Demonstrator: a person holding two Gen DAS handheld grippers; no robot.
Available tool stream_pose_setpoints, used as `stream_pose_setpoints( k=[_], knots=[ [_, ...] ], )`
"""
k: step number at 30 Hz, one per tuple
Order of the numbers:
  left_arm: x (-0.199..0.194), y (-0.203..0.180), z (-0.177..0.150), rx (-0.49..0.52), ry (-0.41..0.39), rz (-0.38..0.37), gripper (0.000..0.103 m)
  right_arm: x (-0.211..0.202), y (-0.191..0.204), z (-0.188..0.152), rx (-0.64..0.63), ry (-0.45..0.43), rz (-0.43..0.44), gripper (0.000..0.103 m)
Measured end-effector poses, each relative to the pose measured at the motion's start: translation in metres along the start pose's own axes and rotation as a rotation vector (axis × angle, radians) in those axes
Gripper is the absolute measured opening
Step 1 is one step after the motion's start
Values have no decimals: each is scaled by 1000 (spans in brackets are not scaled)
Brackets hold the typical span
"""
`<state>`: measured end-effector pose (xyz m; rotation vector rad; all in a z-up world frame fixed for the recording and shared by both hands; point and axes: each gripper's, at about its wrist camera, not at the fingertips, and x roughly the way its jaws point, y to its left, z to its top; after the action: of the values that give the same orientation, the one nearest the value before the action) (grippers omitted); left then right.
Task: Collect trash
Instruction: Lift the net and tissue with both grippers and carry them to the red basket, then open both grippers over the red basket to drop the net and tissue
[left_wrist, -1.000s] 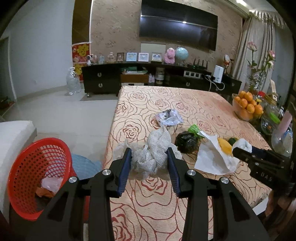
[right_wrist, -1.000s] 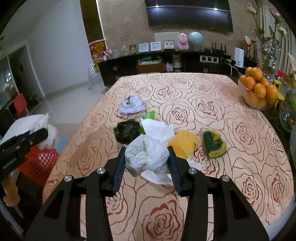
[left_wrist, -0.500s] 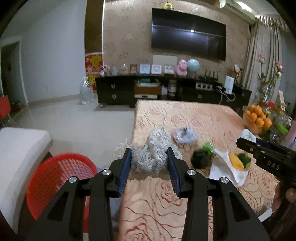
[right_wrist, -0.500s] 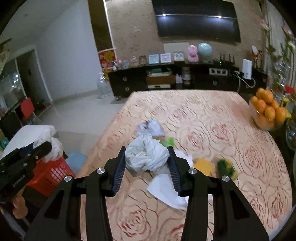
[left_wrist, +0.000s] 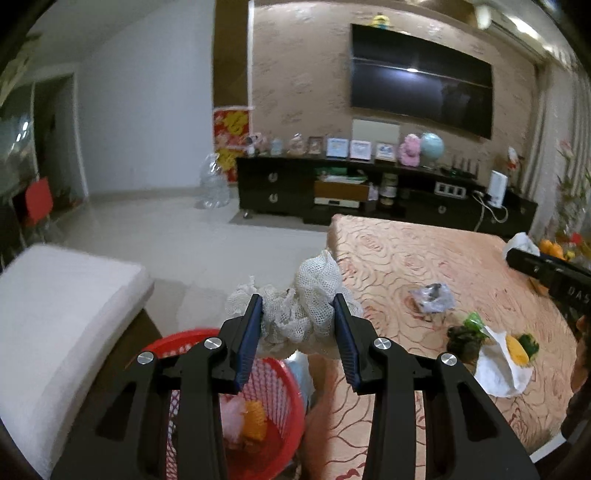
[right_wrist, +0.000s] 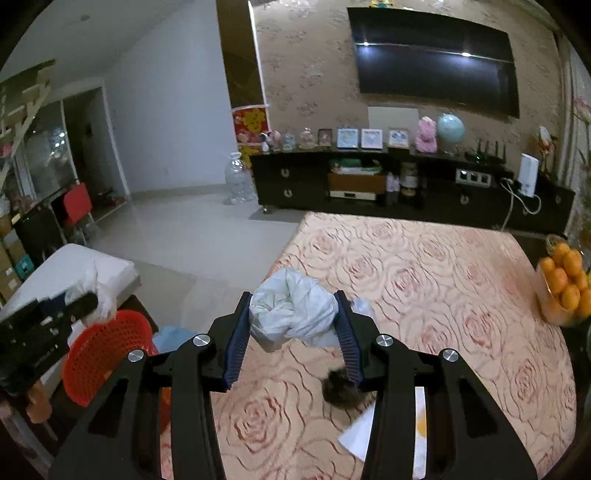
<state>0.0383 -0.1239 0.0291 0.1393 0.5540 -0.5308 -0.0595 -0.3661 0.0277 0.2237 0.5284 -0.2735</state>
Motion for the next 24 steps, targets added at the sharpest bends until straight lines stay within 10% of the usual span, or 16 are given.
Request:
stream_pose_setpoints(
  k=[24],
  knots=[
    [7,85,-28,-86,79,183,37,59,127,-23,-135,136,231,43]
  ],
)
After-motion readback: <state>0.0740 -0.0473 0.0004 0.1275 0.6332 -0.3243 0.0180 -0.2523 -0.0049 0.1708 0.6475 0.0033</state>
